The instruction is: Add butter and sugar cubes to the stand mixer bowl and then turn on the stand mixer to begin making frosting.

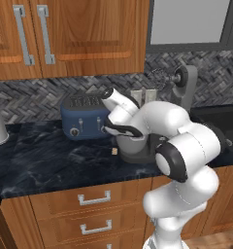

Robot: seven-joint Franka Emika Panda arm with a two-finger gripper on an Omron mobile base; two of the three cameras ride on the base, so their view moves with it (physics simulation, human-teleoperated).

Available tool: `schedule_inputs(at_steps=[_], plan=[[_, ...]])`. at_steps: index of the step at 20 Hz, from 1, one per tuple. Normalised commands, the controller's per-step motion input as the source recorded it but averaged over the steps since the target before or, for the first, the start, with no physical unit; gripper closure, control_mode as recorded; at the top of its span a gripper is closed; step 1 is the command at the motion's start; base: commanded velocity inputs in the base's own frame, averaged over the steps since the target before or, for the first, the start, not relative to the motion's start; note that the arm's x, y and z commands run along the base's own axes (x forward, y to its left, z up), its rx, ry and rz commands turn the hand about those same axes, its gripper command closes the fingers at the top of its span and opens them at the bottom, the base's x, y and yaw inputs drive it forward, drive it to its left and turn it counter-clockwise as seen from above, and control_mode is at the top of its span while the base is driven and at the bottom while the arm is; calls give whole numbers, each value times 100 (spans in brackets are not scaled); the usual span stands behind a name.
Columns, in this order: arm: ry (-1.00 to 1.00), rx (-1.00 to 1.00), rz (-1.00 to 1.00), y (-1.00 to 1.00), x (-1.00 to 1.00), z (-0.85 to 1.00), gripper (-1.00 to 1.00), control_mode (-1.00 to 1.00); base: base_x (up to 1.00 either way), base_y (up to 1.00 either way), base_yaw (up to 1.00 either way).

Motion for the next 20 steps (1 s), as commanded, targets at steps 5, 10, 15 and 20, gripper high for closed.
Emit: schedule_inputs(at_steps=[5,10,15,20], plan=[[-9,0,0,30,-36,44,-100,-100,0,0,0],[-12,0,0,48,-70,36,-100,-100,0,0,0],[-7,0,0,62,-74,9,-100,-100,0,0,0],[-2,0,0,59,-30,0,-100,-100,0,0,0]])
